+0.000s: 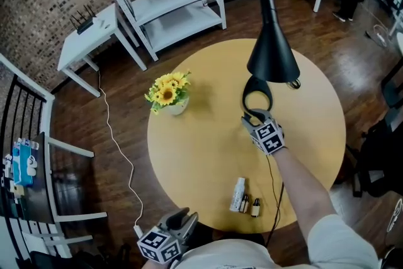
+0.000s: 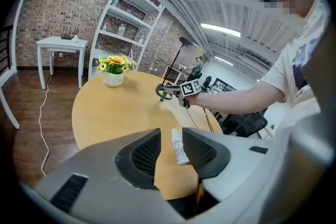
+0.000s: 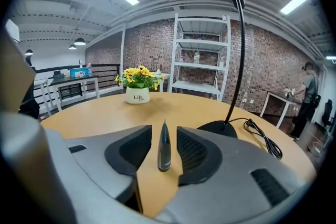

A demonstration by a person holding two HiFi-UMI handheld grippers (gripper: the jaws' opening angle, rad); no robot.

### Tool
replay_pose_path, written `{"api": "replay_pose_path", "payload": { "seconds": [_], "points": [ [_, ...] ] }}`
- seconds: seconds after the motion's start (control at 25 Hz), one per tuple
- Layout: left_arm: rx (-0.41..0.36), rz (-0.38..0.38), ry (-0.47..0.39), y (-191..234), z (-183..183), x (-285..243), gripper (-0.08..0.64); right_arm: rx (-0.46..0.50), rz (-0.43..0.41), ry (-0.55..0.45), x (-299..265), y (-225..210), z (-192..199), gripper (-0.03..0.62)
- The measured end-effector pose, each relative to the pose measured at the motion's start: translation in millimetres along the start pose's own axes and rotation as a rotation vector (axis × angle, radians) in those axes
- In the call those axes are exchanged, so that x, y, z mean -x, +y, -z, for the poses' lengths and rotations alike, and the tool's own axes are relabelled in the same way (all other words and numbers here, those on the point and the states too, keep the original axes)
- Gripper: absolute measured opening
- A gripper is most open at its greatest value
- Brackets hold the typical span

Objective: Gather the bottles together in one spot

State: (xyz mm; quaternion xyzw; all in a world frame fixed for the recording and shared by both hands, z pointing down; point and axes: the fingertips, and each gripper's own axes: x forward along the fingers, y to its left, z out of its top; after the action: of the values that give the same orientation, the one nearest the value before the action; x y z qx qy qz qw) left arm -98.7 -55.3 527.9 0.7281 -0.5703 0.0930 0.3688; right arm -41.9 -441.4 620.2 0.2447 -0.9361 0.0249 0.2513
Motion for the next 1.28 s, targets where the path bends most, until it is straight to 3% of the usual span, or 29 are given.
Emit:
{"api": "replay_pose_path", "payload": {
  "seconds": [0.04,0.32,0.6,0.92,1.28],
  "points": [
    [-0.003,-0.003,0.001,-1,0,0,0.13,-0.009,-0.002,-0.004,3,0,0,0.191],
    [-0.041,-0.026,-0.014,-7,2,-1,0.13,-0.046,0.034,-0.085,55,-2,-8,0.193],
    [-0.14,0.01,-0.015,0,-3,4,0.13,-0.142,0.124,-0.135,169,32,-8,0.194],
    [-0.222,0.149,-0.032,1,-2,31,0.13,-0.245,0.246,-0.13,310,166,7,0.227],
    [-0.249,0.236,-0.029,9,32,86,0.13,-0.353,0.399,-0.113,399,313,22,0.241]
  ]
}}
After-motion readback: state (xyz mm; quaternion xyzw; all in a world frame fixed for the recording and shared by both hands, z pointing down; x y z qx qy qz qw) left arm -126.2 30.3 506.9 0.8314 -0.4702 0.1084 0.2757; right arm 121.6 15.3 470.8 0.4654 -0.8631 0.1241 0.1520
